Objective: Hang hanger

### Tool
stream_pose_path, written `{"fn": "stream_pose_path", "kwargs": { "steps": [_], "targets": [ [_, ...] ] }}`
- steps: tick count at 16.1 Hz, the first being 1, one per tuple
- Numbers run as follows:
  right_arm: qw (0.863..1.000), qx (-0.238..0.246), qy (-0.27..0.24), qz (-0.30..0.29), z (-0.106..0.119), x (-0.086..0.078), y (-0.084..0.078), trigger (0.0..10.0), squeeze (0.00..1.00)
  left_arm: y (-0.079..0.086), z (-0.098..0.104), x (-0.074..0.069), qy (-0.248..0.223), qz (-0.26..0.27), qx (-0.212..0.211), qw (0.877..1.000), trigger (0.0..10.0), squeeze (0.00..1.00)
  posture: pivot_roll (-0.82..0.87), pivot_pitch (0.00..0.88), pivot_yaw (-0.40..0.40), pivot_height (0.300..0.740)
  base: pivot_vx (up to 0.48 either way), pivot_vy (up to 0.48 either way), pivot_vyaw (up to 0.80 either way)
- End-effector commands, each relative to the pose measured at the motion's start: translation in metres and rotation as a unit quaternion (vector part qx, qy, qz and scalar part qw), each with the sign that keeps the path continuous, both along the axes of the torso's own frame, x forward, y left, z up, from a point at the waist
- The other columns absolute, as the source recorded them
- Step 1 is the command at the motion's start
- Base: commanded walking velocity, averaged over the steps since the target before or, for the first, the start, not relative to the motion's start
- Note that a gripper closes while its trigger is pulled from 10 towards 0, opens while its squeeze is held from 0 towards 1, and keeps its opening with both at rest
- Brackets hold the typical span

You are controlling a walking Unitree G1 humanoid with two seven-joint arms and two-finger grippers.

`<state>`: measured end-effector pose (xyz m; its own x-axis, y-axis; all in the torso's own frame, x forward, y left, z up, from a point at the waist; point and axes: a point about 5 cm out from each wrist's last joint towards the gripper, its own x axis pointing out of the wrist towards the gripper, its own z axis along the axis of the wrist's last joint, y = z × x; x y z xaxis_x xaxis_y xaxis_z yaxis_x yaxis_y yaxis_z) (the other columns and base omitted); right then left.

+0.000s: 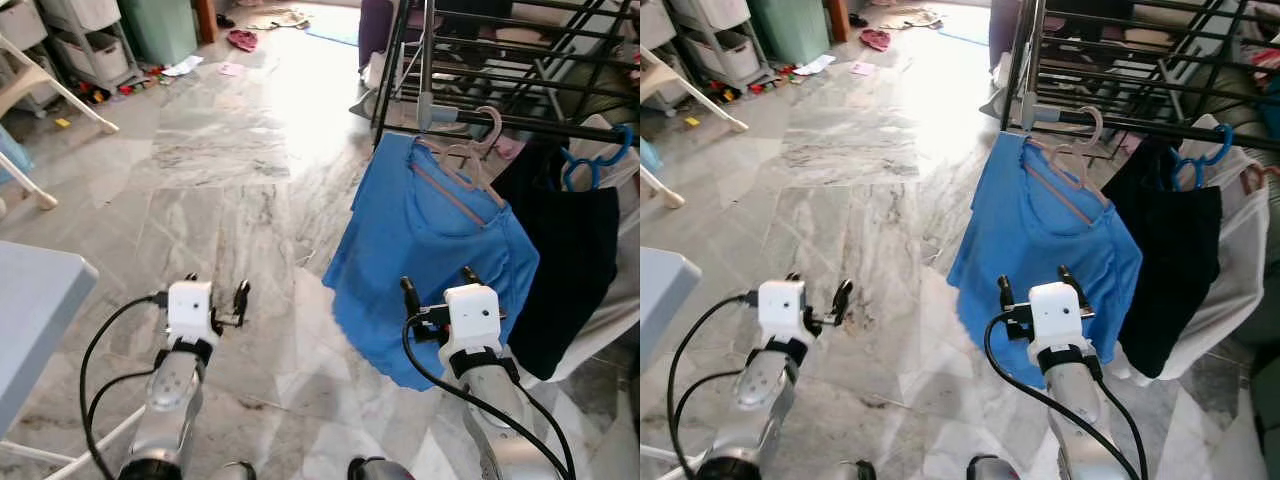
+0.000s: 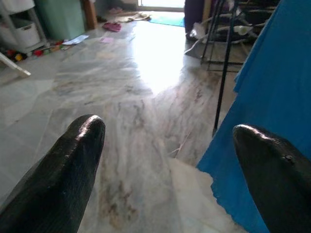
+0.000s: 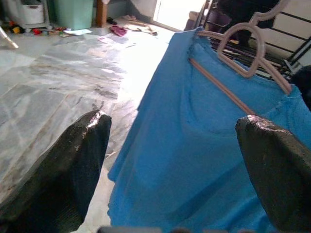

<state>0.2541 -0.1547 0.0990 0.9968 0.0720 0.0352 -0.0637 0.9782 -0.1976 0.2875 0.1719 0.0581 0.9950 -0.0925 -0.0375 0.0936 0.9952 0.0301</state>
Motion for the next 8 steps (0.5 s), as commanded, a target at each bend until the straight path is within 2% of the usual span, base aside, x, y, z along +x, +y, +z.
{"fn": "stream_pose_path", "kwargs": {
  "steps": [1, 3, 5, 6, 8],
  "targets": [
    [1.000, 0.009, -0.003, -0.017, 0.000, 0.000, -0.008, 10.0, 0.00, 0.004, -0.003, 0.001, 0.007, 0.001, -0.013, 1.000, 10.0, 0.00, -0.15, 0.143, -0.030, 0.740, 0.000, 0.000, 0.00],
    [1.000, -0.003, 0.013, 0.013, -0.007, -0.002, -0.002, 10.0, 0.00, 0.003, -0.005, -0.003, 0.009, 0.015, -0.018, 1.000, 10.0, 0.00, -0.15, 0.148, -0.055, 0.740, 0.000, 0.000, 0.00],
    [1.000, -0.005, 0.016, 0.026, -0.005, -0.004, -0.003, 10.0, 0.00, -0.014, -0.012, -0.011, 0.014, -0.011, -0.015, 1.000, 10.0, 0.00, -0.16, 0.160, -0.048, 0.740, 0.000, 0.000, 0.00],
    [1.000, -0.001, 0.019, -0.002, -0.007, -0.005, -0.013, 10.0, 0.00, -0.022, -0.009, -0.007, 0.013, -0.029, -0.022, 0.999, 10.0, 0.00, -0.17, 0.148, -0.015, 0.740, 0.000, 0.000, 0.00],
    [1.000, -0.010, 0.014, -0.017, -0.009, -0.003, -0.015, 10.0, 0.00, -0.022, -0.009, 0.003, 0.019, -0.042, -0.020, 0.999, 10.0, 0.00, -0.21, 0.124, 0.006, 0.740, 0.000, 0.000, 0.00]
  ]
}}
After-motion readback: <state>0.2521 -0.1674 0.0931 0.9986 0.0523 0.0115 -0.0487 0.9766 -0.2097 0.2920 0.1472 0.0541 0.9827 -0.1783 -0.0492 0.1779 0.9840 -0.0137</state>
